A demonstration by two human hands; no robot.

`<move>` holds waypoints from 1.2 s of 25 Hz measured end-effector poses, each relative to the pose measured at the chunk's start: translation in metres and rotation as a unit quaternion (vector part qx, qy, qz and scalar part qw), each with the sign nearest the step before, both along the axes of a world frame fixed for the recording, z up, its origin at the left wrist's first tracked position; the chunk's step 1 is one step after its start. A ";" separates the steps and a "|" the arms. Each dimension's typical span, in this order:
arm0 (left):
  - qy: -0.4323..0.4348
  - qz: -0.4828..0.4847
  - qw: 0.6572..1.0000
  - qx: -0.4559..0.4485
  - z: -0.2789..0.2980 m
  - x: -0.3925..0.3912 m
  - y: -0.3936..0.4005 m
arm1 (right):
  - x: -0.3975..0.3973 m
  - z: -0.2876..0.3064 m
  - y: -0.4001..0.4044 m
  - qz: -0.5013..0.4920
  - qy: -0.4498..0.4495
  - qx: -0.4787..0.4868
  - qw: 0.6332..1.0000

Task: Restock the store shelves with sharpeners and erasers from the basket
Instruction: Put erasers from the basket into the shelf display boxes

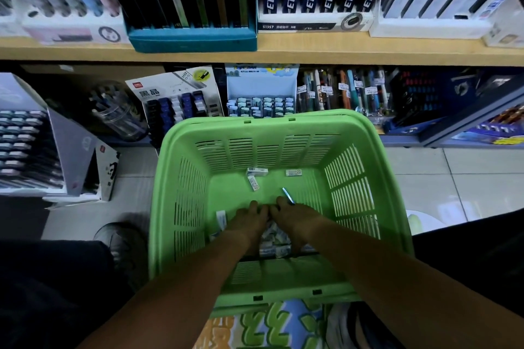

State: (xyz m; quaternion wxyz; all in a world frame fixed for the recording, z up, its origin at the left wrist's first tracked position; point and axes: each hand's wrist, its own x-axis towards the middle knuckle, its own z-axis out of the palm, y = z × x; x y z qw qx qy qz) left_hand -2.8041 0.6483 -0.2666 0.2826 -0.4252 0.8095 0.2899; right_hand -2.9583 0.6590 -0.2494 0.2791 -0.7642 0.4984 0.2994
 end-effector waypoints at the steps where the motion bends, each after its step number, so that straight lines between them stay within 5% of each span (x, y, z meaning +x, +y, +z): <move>1: 0.005 0.004 1.000 -0.008 -0.003 0.000 0.000 | 0.001 -0.002 0.000 -0.035 -0.029 -0.006 0.999; 4: 0.055 0.102 0.993 0.003 -0.007 -0.005 -0.004 | 0.006 -0.005 0.000 -0.128 -0.108 -0.051 0.984; 10: 0.137 0.369 0.914 0.098 0.001 -0.004 -0.022 | 0.021 -0.008 -0.020 -0.272 -0.158 -0.001 0.949; 12: 0.158 0.463 0.860 0.147 0.006 -0.001 -0.026 | 0.022 -0.006 -0.028 -0.294 -0.185 0.025 0.937; 14: 0.208 0.565 0.768 0.218 0.015 0.003 -0.029 | 0.023 -0.001 -0.032 -0.304 -0.209 0.042 0.929; 17: 0.292 0.610 0.671 0.304 0.030 0.013 -0.036 | 0.018 0.014 -0.040 -0.358 -0.281 0.059 0.889; 22: 0.372 0.561 0.613 0.414 0.059 0.028 -0.045 | 0.003 0.056 -0.042 -0.395 -0.344 0.042 0.851; 30: 0.395 0.580 0.634 0.325 0.129 0.030 -0.053 | 0.018 0.135 -0.048 -0.373 -0.366 0.008 0.853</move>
